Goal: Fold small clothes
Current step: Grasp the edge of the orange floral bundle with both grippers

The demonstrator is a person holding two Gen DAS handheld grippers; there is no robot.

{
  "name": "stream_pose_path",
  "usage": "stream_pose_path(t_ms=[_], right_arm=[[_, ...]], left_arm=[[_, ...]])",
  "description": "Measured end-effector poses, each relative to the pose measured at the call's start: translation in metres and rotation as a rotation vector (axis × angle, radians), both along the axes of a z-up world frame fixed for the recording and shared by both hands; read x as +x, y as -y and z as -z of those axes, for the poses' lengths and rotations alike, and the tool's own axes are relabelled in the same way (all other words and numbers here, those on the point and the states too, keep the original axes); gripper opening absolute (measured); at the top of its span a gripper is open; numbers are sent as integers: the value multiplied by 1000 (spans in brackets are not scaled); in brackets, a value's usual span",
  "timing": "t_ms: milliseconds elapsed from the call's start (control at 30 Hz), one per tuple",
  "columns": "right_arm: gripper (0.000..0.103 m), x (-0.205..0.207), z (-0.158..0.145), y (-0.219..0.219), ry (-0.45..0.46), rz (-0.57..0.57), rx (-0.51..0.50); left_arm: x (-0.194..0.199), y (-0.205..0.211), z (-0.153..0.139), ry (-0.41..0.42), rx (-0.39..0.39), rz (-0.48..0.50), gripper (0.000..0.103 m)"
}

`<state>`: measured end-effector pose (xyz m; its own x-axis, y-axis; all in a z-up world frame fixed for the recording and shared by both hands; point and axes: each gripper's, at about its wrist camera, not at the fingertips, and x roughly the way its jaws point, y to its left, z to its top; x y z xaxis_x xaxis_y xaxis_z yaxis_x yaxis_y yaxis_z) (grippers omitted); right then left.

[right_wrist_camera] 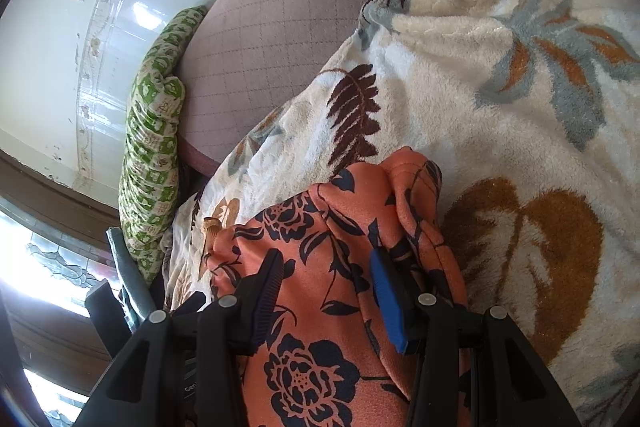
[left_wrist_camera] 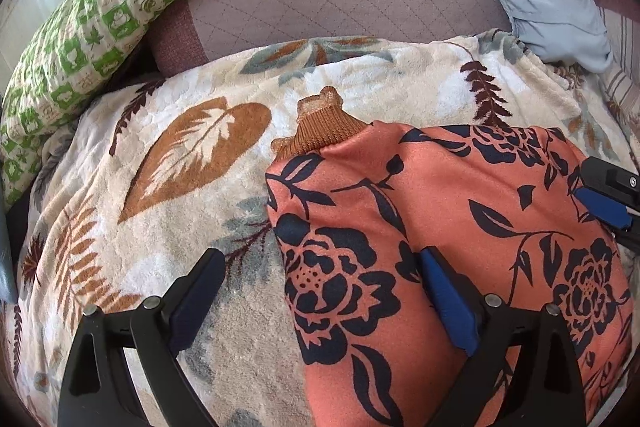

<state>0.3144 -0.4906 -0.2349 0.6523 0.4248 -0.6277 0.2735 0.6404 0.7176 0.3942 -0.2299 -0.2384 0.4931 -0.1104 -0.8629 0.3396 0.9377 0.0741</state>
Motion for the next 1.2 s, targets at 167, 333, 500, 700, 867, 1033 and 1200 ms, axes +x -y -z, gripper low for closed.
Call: stream_pose_path(t_ms=[167, 333, 500, 700, 867, 1033, 1200], right_arm=[[50, -24, -23, -3, 33, -22, 27], [50, -51, -31, -31, 5, -83, 24], [50, -81, -37, -49, 2, -84, 3], [51, -113, 9, -55, -140, -75, 59], [51, -120, -3, -53, -83, -81, 34], [51, -117, -22, -49, -1, -88, 2], [51, -107, -21, -44, 6, -55, 7]], left_arm=[[-42, -18, -29, 79, -30, 33, 97], [-89, -37, -29, 43, -52, 54, 97], [-121, -42, -6, -25, -45, 94, 97], [-132, -41, 20, -82, -24, 117, 98], [-127, -43, 7, -86, -42, 123, 98], [-105, -37, -23, -3, -18, 103, 98], [-59, -19, -36, 66, 53, 55, 98]])
